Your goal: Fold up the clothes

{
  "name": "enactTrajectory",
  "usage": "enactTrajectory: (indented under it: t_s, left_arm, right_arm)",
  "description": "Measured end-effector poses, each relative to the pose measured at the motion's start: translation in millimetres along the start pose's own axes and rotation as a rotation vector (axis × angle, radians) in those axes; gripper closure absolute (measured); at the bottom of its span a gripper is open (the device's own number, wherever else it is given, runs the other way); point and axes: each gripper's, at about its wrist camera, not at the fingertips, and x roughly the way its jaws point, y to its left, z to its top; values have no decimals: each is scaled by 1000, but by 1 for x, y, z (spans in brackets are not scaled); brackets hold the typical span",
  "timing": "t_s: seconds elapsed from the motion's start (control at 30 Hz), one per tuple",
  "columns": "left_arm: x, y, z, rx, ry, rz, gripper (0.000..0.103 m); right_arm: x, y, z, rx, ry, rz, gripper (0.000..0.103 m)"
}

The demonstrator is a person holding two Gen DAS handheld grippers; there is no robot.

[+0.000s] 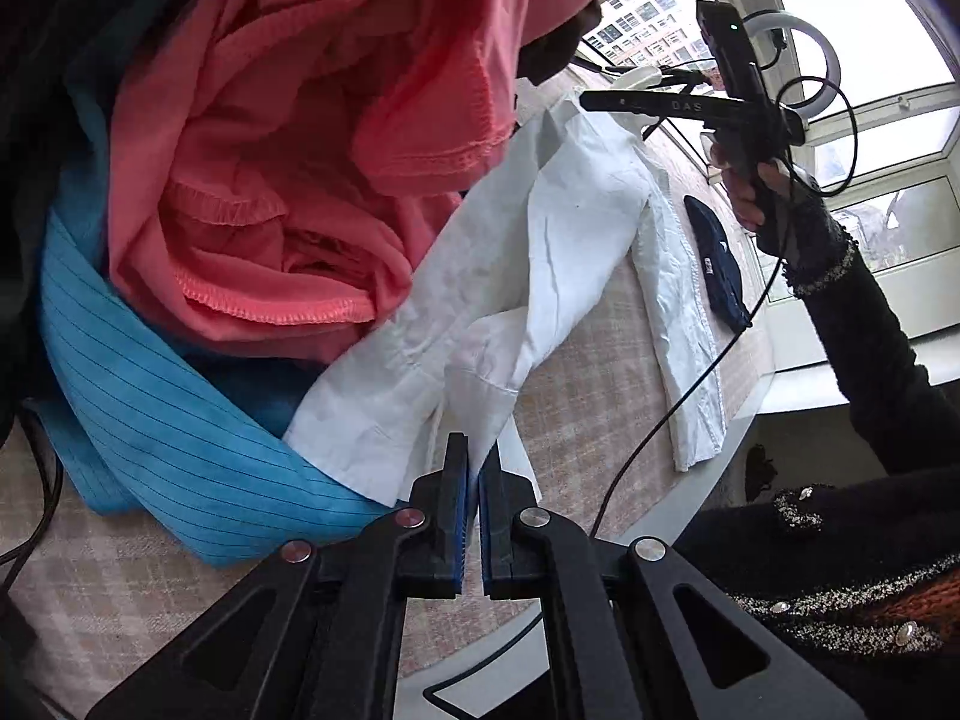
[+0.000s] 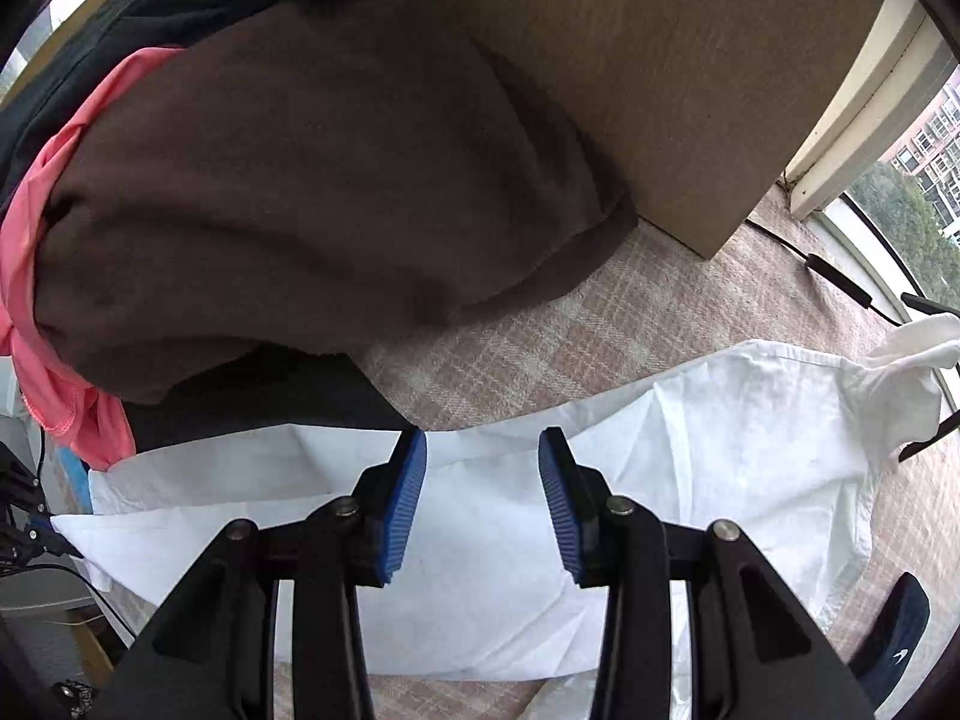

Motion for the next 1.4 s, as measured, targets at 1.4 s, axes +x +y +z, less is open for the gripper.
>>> enactTrajectory:
  t_s: [1.4]
  left_arm:
    - [45,-44,-84,-137,-136,115,78]
  right_arm:
    - [-2,23,-154,344,-138,502,78]
